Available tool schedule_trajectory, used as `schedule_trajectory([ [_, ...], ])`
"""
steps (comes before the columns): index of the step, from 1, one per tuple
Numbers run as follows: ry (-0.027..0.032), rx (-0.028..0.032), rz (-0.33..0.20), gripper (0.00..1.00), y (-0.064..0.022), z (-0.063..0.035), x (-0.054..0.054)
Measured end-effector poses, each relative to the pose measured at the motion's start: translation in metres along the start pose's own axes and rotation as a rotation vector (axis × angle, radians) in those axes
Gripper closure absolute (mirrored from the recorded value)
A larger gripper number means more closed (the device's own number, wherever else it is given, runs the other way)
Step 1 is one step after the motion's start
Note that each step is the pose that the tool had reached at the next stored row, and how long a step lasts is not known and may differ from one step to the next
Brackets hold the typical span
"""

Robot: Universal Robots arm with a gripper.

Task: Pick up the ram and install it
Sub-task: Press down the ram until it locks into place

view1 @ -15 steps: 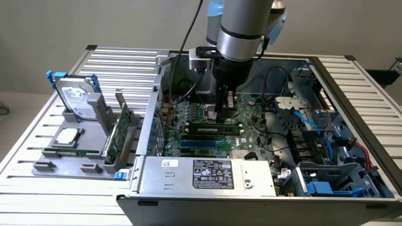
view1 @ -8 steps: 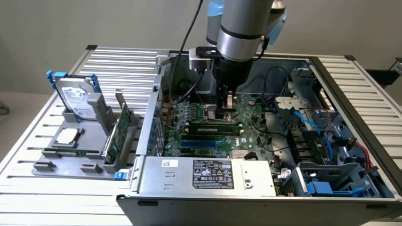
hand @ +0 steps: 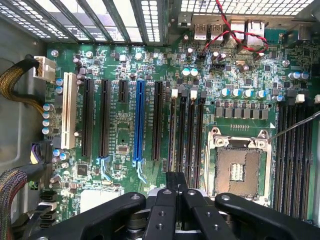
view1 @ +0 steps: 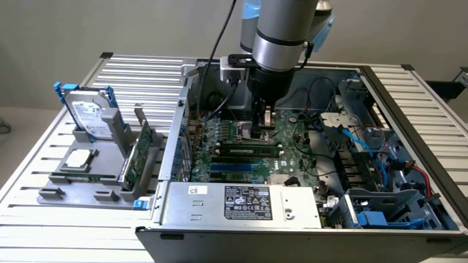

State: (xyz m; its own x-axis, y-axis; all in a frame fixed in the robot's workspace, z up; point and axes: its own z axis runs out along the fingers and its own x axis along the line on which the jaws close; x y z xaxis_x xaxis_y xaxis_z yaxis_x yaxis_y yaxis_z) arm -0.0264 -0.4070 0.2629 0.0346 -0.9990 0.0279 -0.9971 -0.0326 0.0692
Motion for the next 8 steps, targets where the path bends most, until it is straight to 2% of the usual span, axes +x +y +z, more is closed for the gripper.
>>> schedule_trajectory([
  [5, 0.0002, -0.0002, 0.000, 0.89, 0.0010, 0.0002, -0.0003],
  [8, -0.0001, -0.0054, -0.001, 0.89, 0.0063, 0.0018, -0.0007],
])
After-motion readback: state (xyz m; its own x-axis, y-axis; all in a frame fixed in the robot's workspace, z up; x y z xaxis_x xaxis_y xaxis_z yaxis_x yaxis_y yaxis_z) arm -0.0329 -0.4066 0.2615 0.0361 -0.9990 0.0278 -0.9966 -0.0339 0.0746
